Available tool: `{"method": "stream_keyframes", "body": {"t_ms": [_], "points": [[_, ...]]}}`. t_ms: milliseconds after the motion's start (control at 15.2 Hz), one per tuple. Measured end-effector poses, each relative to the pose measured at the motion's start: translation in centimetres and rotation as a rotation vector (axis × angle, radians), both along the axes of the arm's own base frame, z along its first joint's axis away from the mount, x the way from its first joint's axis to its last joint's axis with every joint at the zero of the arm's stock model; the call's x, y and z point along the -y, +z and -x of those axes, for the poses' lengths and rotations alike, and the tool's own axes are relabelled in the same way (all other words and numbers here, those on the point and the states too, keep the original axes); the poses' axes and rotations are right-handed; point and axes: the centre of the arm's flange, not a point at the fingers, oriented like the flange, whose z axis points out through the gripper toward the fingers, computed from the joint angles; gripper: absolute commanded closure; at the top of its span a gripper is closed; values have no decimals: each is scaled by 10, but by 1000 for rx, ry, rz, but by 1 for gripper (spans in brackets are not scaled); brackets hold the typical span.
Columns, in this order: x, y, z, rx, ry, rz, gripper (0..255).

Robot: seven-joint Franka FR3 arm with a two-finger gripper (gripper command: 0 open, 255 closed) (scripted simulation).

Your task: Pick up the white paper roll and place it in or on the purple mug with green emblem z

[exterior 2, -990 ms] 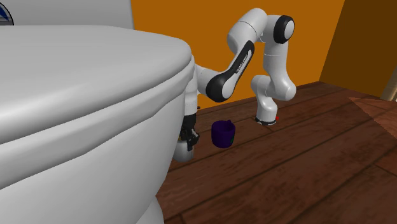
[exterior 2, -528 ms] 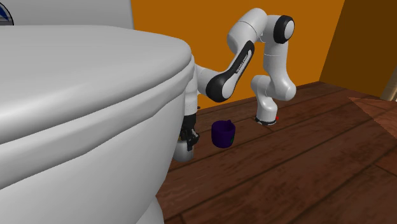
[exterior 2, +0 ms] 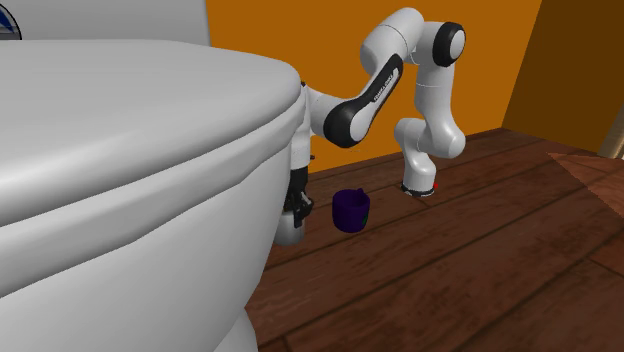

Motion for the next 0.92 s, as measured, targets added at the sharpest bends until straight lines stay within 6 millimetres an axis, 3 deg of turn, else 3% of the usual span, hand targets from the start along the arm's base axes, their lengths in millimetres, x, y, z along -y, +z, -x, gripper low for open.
{"method": "stream_keyframes", "body": {"t_ms": [924], "points": [[1, 73, -1, 0, 0, 0, 255]]}}
